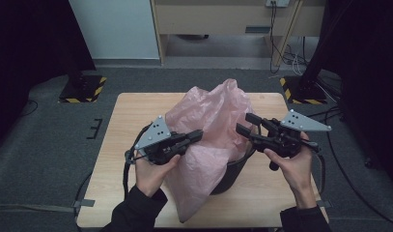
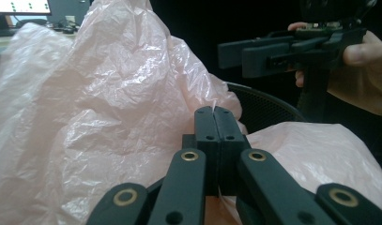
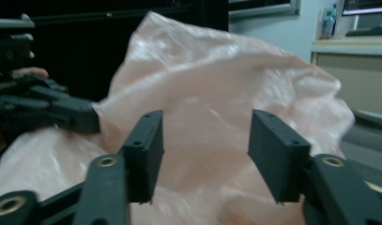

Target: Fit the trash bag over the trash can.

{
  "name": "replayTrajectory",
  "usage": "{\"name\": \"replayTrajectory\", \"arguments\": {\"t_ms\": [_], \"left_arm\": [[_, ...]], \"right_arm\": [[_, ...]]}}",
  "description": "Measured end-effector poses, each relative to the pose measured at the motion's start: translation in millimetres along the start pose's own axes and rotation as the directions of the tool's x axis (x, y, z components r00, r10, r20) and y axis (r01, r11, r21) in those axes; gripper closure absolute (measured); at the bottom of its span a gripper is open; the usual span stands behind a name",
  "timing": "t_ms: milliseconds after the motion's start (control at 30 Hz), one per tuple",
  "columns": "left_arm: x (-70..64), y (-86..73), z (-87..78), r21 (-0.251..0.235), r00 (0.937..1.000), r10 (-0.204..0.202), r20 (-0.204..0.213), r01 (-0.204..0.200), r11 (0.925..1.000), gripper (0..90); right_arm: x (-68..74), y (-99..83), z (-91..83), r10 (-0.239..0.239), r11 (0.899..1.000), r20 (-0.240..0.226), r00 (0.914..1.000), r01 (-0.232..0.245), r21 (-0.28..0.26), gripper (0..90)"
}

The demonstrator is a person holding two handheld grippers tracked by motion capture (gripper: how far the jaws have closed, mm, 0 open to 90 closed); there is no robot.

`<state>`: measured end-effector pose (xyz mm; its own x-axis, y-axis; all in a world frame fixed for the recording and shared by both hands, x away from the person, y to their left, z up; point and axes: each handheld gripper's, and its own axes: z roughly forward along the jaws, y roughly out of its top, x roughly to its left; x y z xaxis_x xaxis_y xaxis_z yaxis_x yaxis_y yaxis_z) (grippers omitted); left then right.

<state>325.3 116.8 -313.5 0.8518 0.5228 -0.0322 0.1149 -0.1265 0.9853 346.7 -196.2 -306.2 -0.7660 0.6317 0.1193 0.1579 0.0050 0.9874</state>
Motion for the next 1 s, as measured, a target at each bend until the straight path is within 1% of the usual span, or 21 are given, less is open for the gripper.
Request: {"name": "replayTrajectory", "arguments": {"t_ms": [67, 100, 133, 167, 200, 267, 333, 367, 433, 500, 567, 633, 667, 700, 733, 767, 800, 867, 933, 967, 1000], "left_arm": [[-4.7, 1.1, 3.3, 0.002, 1.0, 0.008, -0.002, -0.008, 1.0, 90.0], [-4.7, 1.1, 3.3, 0.002, 1.0, 0.008, -0.002, -0.008, 1.0, 90.0], [-8.1, 2.0, 4.8, 0.008, 0.9997, 0.022, -0.014, -0.022, 0.9997, 90.0], [-12.9, 3.0, 6.9, 0.008, 0.9992, 0.035, -0.019, -0.034, 0.9994, 90.0], [-12.9, 3.0, 6.9, 0.008, 0.9992, 0.035, -0.019, -0.034, 0.9994, 90.0], [-19.7, 4.3, 11.1, 0.008, 0.999, 0.043, -0.011, -0.043, 0.999, 90.0], [-21.6, 4.5, 12.7, 0.013, 0.9988, 0.048, -0.006, -0.048, 0.9988, 90.0], [-25.6, 4.3, 16.4, 0.019, 0.9987, 0.049, 0.012, -0.049, 0.9986, 90.0], [-28.8, 3.9, 20.1, 0.017, 0.9981, 0.053, 0.031, -0.054, 0.9984, 90.0], [-31.0, 4.1, 21.6, 0.014, 0.9977, 0.054, 0.042, -0.054, 0.9984, 90.0], [-31.8, 4.4, 22.4, 0.015, 0.9975, 0.056, 0.044, -0.057, 0.9983, 90.0], [-31.0, 4.5, 22.6, 0.014, 0.9975, 0.048, 0.051, -0.049, 0.9987, 90.0], [-30.4, 4.6, 22.5, 0.014, 0.9974, 0.045, 0.055, -0.046, 0.9988, 89.8], [-30.4, 4.6, 22.5, 0.014, 0.9974, 0.045, 0.055, -0.046, 0.9988, 89.1], [-29.6, 4.3, 22.2, 0.004, 0.997, 0.044, 0.064, -0.044, 0.999, 86.8], [-28.9, 3.8, 21.6, -0.007, 0.9964, 0.039, 0.075, -0.039, 0.9992, 84.8], [-27.8, 3.1, 20.2, -0.019, 0.9961, 0.031, 0.082, -0.029, 0.9994, 81.4], [-25.2, 1.5, 15.1, -0.039, 0.9973, 0.014, 0.072, -0.012, 0.9992, 73.6], [-21.4, -0.4, 6.2, -0.058, 0.999, 0.002, 0.044, 0.001, 0.9983, 68.2], [-21.4, -0.4, 6.2, -0.058, 0.999, 0.002, 0.044, 0.001, 0.9983, 64.9], [-15.5, -3.1, -4.0, -0.083, 0.9996, -0.024, 0.016, 0.026, 0.9962, 61.4]], "right_arm": [[5.0, 2.6, 2.4, 0.002, 1.0, -0.014, 0.9999, -0.002, -0.01, 41.5], [5.0, 2.6, 2.4, 0.002, 1.0, -0.014, 0.9999, -0.002, -0.01, 41.5], [9.8, 4.9, 5.3, 0.017, 0.999, -0.031, 0.9994, -0.018, -0.029, 39.6], [11.2, 5.6, 6.2, 0.017, 0.999, -0.037, 0.9992, -0.019, -0.032, 39.2], [12.9, 6.4, 7.6, 0.021, 0.999, -0.041, 0.9989, -0.022, -0.035, 38.1], [16.1, 7.7, 10.9, 0.022, 0.999, -0.052, 0.9984, -0.023, -0.025, 38.0], [17.5, 7.7, 12.6, 0.028, 0.999, -0.059, 0.9978, -0.029, -0.021, 37.9], [20.0, 6.8, 16.1, 0.036, 0.999, -0.07, 0.9969, -0.036, -0.01, 38.2], [21.5, 5.4, 18.5, 0.038, 0.999, -0.078, 0.9962, -0.039, 0.0, 39.3], [22.3, 3.7, 20.7, 0.044, 0.999, -0.082, 0.9957, -0.043, 0.02, 43.6], [22.7, 2.0, 22.3, 0.053, 0.998, -0.083, 0.9952, -0.05, 0.035, 51.3], [23.4, 1.3, 22.9, 0.069, 0.997, -0.103, 0.9923, -0.065, 0.04, 63.9], [23.6, 0.8, 23.3, 0.076, 0.996, -0.118, 0.9901, -0.072, 0.044, 72.4], [23.6, 0.8, 23.3, 0.076, 0.996, -0.118, 0.9901, -0.072, 0.044, 72.4], [24.6, -0.1, 24.1, 0.071, 0.997, -0.144, 0.987, -0.065, 0.047, 84.2], [24.9, -0.4, 24.3, 0.067, 0.997, -0.143, 0.9874, -0.06, 0.051, 87.4], [25.1, -0.9, 24.4, 0.064, 0.997, -0.141, 0.9879, -0.056, 0.057, 89.4], [24.9, -2.0, 24.0, 0.061, 0.997, -0.125, 0.9903, -0.054, 0.055, 90.0], [23.8, -2.2, 22.7, 0.058, 0.997, -0.099, 0.9934, -0.053, 0.052, 90.0], [22.9, -2.0, 21.9, 0.053, 0.997, -0.081, 0.9953, -0.049, 0.054, 90.0], [21.5, -1.7, 21.1, 0.052, 0.998, -0.064, 0.9966, -0.049, 0.051, 90.0]]}}
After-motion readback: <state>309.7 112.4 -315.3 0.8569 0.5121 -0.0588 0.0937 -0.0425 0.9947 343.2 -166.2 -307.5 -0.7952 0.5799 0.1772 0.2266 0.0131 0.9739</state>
